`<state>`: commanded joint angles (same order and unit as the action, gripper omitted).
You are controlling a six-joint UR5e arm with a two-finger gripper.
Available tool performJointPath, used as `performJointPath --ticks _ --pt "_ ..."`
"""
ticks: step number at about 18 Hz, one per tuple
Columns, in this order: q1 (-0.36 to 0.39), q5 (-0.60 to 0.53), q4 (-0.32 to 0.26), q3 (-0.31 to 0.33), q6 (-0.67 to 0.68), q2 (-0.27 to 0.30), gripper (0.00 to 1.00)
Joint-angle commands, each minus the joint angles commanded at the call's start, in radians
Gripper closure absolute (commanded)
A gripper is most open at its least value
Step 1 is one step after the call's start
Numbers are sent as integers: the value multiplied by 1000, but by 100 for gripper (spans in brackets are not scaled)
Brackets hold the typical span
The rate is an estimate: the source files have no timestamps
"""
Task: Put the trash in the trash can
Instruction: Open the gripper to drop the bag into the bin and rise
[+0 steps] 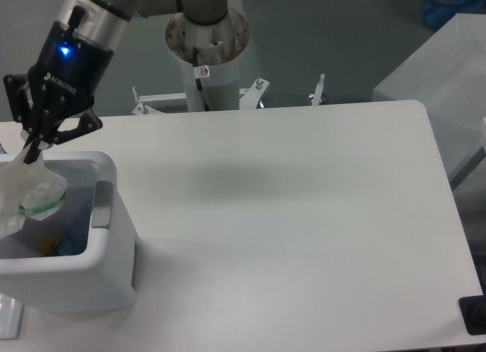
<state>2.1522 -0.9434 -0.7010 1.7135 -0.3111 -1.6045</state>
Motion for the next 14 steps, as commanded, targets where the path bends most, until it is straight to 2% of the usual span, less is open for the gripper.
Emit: performJointPath --ticks 1,2,7,10,14 --pt "0 -2 0 0 -12 3 5" --pt "2 -2 0 -2 -14 5 0" --pt "20 -11 -2 -47 -23 6 0" --pt "84 -170 -2 -77 -89 5 0" --pt "132 -444 -9 -68 -242 -5 0"
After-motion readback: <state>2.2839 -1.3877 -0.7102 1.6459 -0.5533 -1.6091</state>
